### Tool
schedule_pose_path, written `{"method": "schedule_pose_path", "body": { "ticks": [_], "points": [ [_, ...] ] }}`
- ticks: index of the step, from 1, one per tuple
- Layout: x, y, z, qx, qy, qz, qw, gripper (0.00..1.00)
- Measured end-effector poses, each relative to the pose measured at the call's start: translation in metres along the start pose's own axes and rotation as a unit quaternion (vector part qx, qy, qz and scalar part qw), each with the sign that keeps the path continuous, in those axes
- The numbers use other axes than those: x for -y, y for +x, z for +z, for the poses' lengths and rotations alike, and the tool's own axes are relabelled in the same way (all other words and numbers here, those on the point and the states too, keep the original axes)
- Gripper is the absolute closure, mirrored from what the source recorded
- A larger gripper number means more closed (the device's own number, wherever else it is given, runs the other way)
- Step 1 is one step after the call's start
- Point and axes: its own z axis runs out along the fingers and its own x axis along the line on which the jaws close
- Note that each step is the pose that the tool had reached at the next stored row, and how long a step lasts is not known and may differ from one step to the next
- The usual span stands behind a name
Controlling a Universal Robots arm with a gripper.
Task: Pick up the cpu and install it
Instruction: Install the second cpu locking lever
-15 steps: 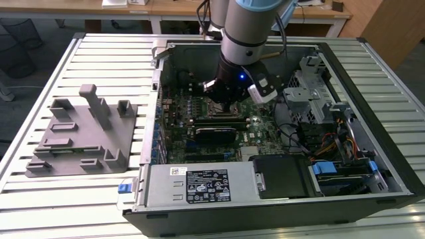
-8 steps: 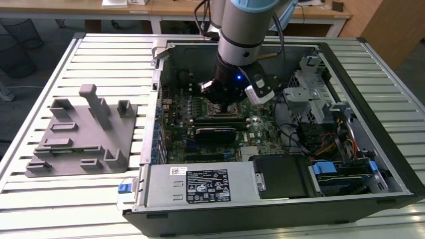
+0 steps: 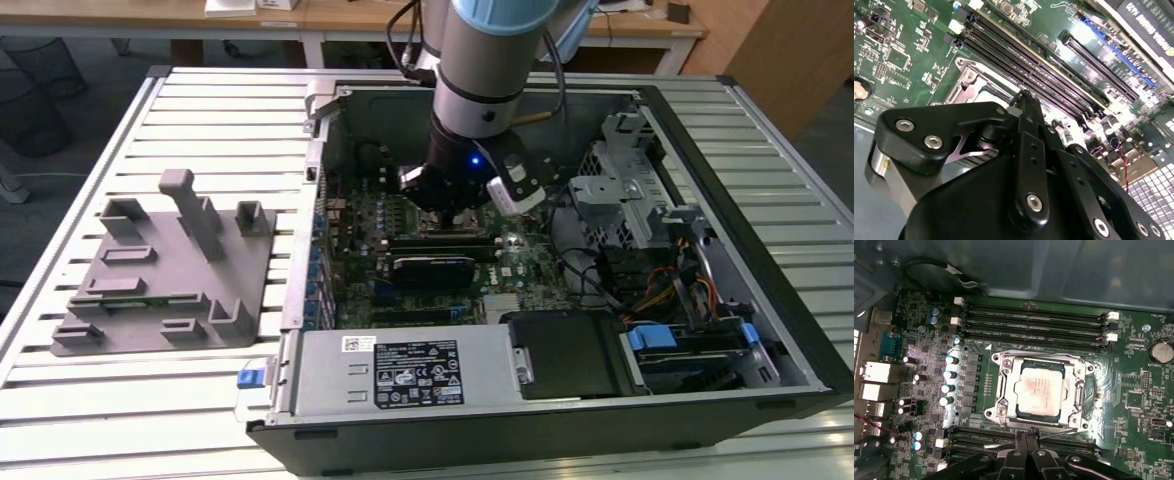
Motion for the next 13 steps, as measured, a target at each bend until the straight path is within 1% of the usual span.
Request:
{"method": "schedule_pose_path", "body": {
  "ticks": [4,7,10,12,13],
  "points": [
    [0.0004,0.0005,0.0031,-0.0006,-0.0041,0.0,1.0,0.89],
    [0.0013,0.0018,0.0046,0.0001,-0.011,0.0,0.9999,0.89],
    [0.0035,0.0065,0.0051,0.0007,-0.0168,-0.001,0.9999,0.89],
    [0.0045,0.0095,0.0054,0.0012,-0.0225,-0.001,0.9997,0.89],
    [0.0049,0.0105,0.0055,0.0015,-0.0261,-0.001,0.9997,0.89]
  ]
}}
